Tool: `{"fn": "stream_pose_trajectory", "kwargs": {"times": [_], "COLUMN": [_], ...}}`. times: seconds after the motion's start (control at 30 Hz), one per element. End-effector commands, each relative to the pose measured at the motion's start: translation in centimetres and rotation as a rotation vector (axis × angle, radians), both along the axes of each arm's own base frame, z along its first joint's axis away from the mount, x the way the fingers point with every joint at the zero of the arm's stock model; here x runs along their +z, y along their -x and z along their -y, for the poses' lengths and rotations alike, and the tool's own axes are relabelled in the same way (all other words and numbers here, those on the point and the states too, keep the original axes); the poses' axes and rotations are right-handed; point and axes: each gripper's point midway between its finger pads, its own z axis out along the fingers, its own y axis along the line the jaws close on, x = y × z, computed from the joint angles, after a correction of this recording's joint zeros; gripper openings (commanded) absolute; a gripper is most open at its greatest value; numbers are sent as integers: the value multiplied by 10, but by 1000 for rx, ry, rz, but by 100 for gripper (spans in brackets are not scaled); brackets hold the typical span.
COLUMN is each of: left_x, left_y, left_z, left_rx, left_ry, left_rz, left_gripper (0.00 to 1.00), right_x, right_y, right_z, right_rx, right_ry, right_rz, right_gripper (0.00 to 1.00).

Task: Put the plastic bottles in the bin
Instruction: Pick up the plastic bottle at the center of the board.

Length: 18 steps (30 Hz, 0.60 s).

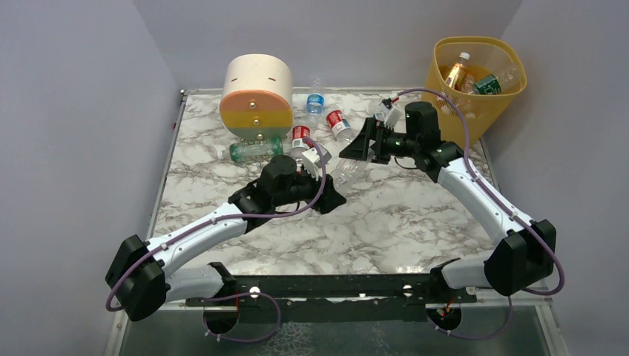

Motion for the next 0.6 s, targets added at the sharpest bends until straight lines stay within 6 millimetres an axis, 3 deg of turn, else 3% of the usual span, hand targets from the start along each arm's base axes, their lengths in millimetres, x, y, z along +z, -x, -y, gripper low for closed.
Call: {"fn": "stream_pose_trajectory", "kwargs": {"times": [0.0,0.27,0.57], "left_x": [17,9,19], "left_y": [3,-5,-7], "left_z": [4,-2,-3], "left_rx": [-25,29,43], "left_ry": [63,26,25], "left_rz": [47,54,64], "left_gripper": [55,58,79], "right_x": [14,12,9], "right_y": [-8,-8,-9], "right_z": [-9,-14,-15], "right_rx": [-3,2,-7], "right_ry": [-13,-8,4], "right_rz": [54,54,54], "right_gripper": [91,69,63]}}
